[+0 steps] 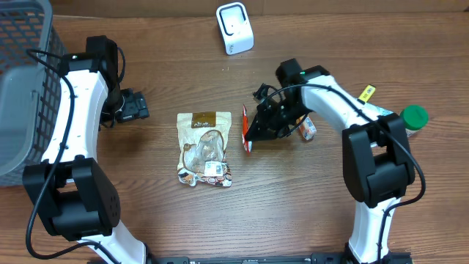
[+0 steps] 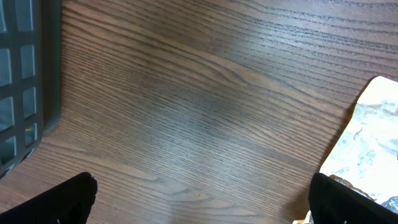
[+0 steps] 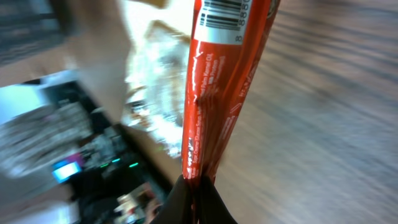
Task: Scan the item barcode
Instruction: 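Raise the red stick's barcode up to the white scanner, then carry the red stick right and release it near the jar, then move the right gripper to the clear snack bag and grasp it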
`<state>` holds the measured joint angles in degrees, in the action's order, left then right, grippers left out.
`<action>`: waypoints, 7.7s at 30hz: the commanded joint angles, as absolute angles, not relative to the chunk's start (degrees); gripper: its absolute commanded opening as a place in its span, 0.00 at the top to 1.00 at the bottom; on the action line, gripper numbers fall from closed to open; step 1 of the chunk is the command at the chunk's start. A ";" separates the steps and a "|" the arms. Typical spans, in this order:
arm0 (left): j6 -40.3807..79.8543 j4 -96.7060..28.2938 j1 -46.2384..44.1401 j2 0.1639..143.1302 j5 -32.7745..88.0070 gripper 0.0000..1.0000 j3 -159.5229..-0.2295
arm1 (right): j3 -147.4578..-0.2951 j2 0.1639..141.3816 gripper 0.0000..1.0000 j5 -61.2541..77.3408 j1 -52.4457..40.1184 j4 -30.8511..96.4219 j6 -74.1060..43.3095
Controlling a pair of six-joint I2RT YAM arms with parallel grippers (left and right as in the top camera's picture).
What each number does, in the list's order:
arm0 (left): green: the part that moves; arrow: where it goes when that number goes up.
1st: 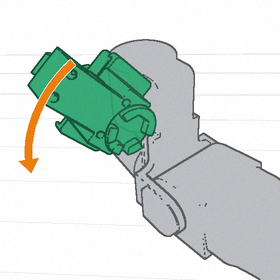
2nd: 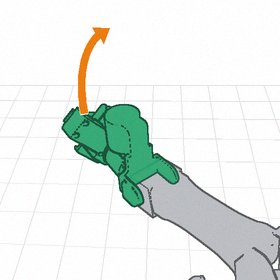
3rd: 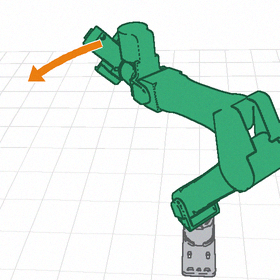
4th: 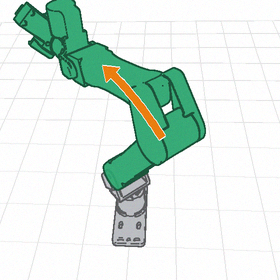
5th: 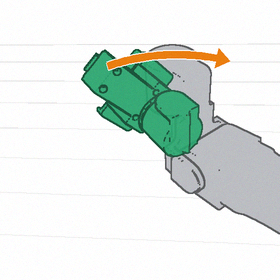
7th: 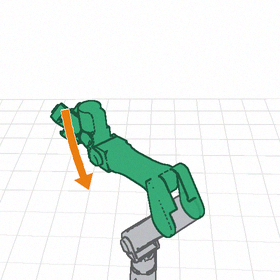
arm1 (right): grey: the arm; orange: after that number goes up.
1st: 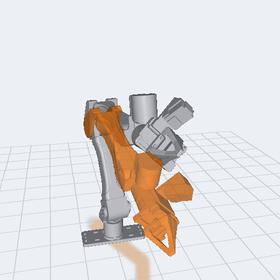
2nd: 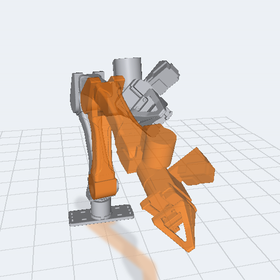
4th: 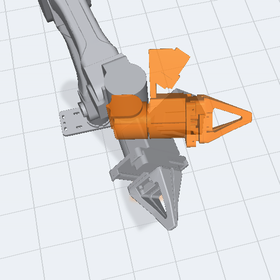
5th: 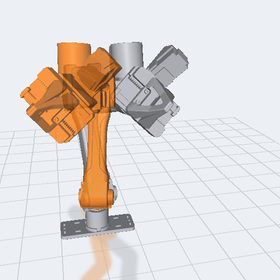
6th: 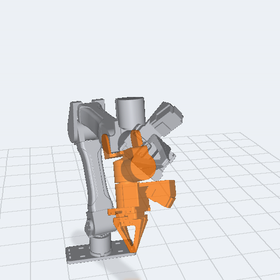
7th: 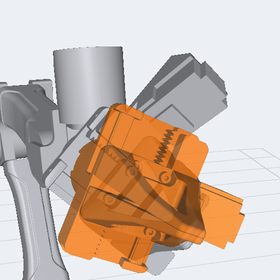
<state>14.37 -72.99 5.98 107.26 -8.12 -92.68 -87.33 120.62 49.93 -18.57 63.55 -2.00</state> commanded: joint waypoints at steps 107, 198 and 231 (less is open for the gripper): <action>13.28 -72.95 5.56 107.66 -7.88 0.00 -93.38 | -118.85 147.48 0.96 63.77 -12.05 -23.79 -79.20; 13.28 -72.95 5.56 107.68 -7.88 0.00 -93.38 | -100.27 110.72 0.30 5.93 -21.91 72.25 -22.09; 13.28 -72.95 5.56 107.66 -7.88 0.00 -93.38 | -79.22 117.91 0.00 -1.26 -48.16 34.98 -36.25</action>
<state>14.37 -72.99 5.98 107.26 -8.12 -92.68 -79.55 117.49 -0.86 -48.38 35.09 -35.83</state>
